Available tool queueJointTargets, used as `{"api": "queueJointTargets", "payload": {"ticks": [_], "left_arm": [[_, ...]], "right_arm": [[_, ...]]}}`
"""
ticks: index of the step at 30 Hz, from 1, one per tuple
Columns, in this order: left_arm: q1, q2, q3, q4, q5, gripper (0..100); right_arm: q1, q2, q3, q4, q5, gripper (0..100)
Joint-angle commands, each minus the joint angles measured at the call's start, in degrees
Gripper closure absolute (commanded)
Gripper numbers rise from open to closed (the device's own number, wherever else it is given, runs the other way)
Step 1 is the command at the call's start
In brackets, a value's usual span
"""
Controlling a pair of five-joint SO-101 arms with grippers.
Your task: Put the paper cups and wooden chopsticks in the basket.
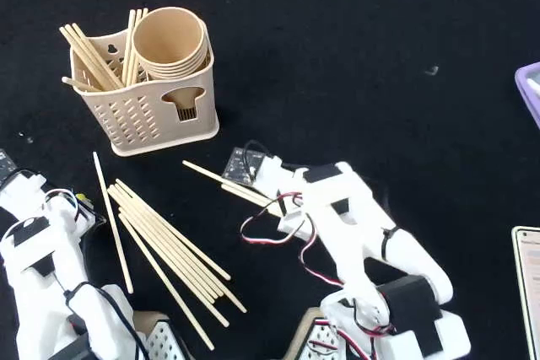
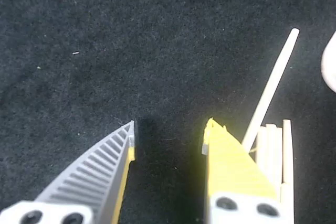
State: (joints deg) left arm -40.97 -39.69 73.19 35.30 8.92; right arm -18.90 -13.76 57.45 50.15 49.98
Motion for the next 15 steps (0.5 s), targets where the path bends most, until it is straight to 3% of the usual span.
{"api": "queueJointTargets", "payload": {"ticks": [1, 15], "left_arm": [[-0.3, -1.3, -2.2, -0.4, 0.0, 78], [-0.3, -1.3, -2.2, -0.4, 0.0, 78]], "right_arm": [[1.0, -1.1, -0.1, 1.5, 0.5, 94.6], [1.0, -1.2, -3.7, 6.0, 0.5, 98.8]]}}
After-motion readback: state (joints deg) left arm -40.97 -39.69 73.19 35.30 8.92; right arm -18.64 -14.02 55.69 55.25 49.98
